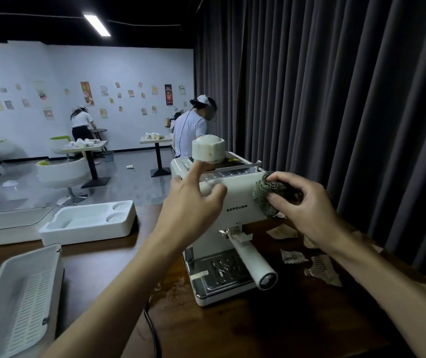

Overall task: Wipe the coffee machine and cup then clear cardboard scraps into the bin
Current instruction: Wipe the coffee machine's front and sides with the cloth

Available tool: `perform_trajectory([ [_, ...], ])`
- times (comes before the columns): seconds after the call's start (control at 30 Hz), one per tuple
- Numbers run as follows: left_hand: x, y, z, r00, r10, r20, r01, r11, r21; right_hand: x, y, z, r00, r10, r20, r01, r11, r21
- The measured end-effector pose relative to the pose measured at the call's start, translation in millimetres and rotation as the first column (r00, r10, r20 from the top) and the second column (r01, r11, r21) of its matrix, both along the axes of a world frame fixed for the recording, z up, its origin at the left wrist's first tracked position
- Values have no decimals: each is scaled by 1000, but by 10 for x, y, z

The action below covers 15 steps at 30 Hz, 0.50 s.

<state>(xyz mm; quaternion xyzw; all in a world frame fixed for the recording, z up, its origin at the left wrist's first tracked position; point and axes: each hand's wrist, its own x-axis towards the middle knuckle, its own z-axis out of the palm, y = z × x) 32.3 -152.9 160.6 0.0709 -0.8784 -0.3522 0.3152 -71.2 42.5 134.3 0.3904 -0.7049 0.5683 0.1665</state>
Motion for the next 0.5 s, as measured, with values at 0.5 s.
perform_trajectory([
  [0.5, 80, 182, 246, 979, 130, 159, -83, 959, -271, 343, -74, -58, 985, 169, -28, -170, 985, -40],
])
